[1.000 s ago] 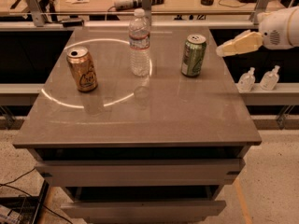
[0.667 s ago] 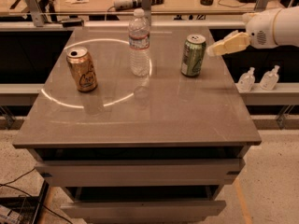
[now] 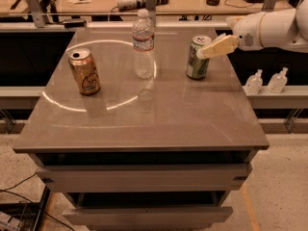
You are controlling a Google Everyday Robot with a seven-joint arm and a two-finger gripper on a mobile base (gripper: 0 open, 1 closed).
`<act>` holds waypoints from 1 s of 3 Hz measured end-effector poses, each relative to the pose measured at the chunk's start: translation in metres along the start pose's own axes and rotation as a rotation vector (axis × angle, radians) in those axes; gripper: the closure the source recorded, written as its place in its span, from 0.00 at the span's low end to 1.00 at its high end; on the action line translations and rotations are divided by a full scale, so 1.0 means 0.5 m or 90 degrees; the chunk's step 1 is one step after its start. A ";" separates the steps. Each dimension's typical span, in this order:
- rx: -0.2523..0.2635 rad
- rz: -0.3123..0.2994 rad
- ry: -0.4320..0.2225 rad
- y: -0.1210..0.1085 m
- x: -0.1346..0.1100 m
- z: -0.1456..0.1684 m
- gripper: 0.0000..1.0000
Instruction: Pick green can
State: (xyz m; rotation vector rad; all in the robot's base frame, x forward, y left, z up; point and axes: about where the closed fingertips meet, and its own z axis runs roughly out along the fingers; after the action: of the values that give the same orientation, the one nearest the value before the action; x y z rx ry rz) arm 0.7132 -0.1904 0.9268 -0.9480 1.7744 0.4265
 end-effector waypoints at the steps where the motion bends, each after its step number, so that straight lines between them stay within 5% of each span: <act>1: -0.057 -0.028 -0.008 0.037 -0.013 0.016 0.00; 2: -0.091 -0.037 0.009 0.077 -0.005 0.007 0.00; 3: -0.095 -0.004 0.035 0.088 0.028 0.016 0.00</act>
Offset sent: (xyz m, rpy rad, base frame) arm -0.0554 0.0318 -0.0129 -0.0550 0.0696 0.2071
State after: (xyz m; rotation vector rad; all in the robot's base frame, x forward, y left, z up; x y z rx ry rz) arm 0.6821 -0.1630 0.9045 -1.0776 1.8079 0.5399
